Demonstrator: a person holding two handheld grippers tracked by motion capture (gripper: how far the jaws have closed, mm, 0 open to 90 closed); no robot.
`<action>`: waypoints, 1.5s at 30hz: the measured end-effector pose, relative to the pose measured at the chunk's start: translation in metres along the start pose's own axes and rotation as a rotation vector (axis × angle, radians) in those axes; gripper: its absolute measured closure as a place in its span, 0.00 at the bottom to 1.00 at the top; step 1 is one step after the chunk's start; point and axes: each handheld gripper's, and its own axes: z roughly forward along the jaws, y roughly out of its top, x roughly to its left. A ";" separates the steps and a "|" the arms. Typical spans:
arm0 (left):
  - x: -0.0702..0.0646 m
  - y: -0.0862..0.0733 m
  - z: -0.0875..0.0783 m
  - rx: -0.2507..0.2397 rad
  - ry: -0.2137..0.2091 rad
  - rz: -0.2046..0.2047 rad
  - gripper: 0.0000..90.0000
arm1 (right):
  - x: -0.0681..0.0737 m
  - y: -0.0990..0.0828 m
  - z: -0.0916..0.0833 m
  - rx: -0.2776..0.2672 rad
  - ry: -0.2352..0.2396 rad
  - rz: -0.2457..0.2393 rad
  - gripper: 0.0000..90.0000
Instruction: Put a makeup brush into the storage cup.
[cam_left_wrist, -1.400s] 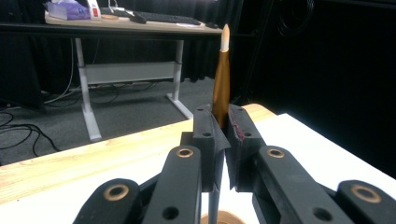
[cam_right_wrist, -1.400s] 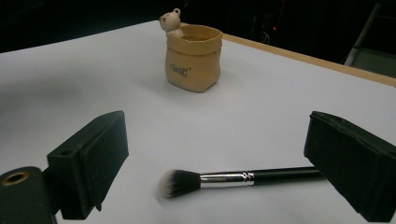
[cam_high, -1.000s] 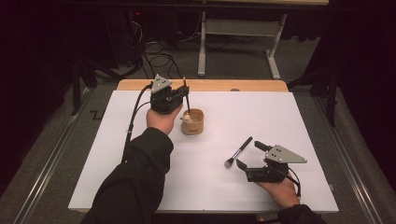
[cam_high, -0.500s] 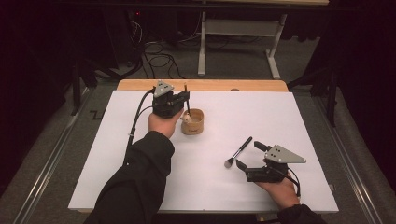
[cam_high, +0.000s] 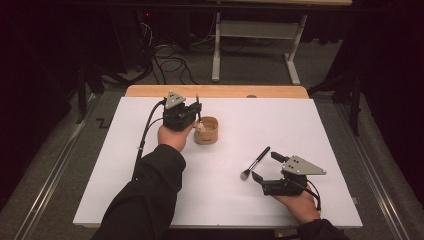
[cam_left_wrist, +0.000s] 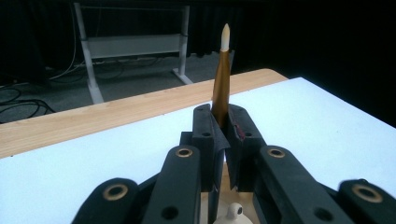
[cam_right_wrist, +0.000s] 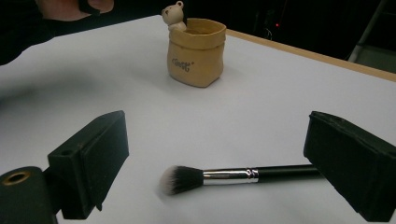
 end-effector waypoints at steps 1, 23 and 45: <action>0.000 0.000 0.000 -0.001 0.001 0.001 0.92 | 0.000 0.000 0.000 0.002 -0.001 -0.001 0.08; 0.003 0.001 -0.007 0.047 -0.011 -0.011 0.34 | 0.001 -0.001 0.002 0.019 0.004 -0.004 0.09; 0.013 -0.035 -0.072 0.072 0.004 -0.026 0.10 | 0.002 -0.001 0.002 0.023 -0.008 -0.015 0.09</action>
